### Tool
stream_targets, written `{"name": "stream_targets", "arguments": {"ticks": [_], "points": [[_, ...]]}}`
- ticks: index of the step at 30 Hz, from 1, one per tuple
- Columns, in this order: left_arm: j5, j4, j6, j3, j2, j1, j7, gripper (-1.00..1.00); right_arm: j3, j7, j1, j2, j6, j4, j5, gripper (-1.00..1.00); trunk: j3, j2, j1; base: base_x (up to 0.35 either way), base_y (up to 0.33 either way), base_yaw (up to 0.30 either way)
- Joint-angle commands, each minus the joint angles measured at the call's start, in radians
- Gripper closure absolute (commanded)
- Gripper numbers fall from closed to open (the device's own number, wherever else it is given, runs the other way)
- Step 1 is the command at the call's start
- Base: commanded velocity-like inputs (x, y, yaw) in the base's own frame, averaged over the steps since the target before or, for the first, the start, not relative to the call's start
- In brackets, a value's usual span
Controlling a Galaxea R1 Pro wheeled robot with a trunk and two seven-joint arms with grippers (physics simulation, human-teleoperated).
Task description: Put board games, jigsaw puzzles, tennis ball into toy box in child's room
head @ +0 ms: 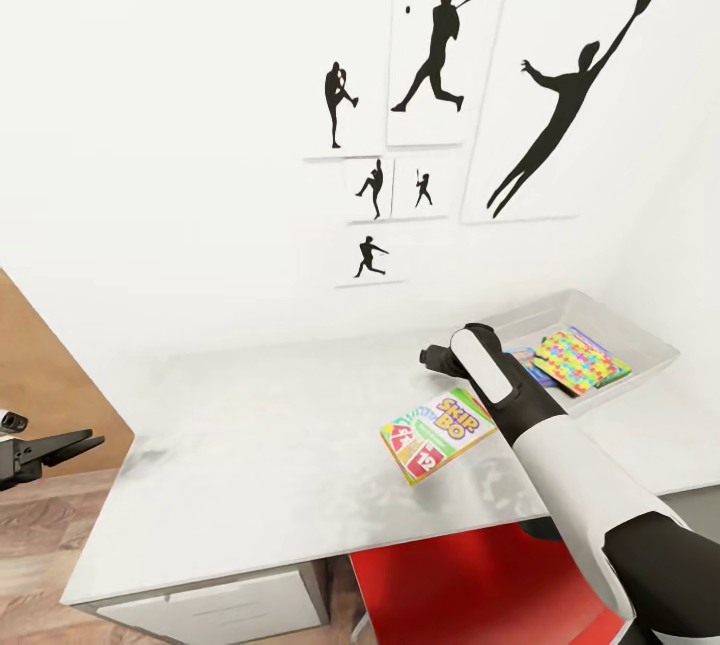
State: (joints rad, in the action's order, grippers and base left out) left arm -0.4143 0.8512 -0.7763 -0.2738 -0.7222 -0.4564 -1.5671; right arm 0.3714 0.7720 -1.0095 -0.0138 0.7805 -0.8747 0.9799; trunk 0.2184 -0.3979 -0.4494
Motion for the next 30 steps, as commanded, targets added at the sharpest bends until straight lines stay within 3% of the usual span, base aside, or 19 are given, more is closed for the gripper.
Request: {"name": "stream_targets", "arguments": {"ticks": [1,8,20,30], "points": [[0.000,0.000,-0.011,0.000,0.000,-0.001,-0.004,-1.00,0.004,0.010,-0.001,-0.001,0.001,-0.001,0.010,-1.00,0.002,-0.002,-0.001,0.001,-0.001,0.003],[0.000,0.000,-0.011,0.001,0.000,-0.001,-0.004,-1.00,0.004,0.014,-0.001,-0.003,0.001,-0.002,0.010,-1.00,0.003,-0.002,-0.001,0.000,-0.001,-0.012],[0.000,0.000,-0.011,0.001,0.000,-0.001,-0.004,-1.00,0.004,0.014,-0.001,-0.004,0.002,-0.003,0.009,-1.00,0.008,-0.002,-0.001,0.000,-0.068,-0.169],[0.000,0.000,-0.011,0.001,0.000,-0.001,-0.004,-1.00,0.004,0.013,-0.001,-0.002,0.002,-0.003,0.010,-1.00,0.008,-0.002,-0.001,0.000,-0.019,-0.028]]}}
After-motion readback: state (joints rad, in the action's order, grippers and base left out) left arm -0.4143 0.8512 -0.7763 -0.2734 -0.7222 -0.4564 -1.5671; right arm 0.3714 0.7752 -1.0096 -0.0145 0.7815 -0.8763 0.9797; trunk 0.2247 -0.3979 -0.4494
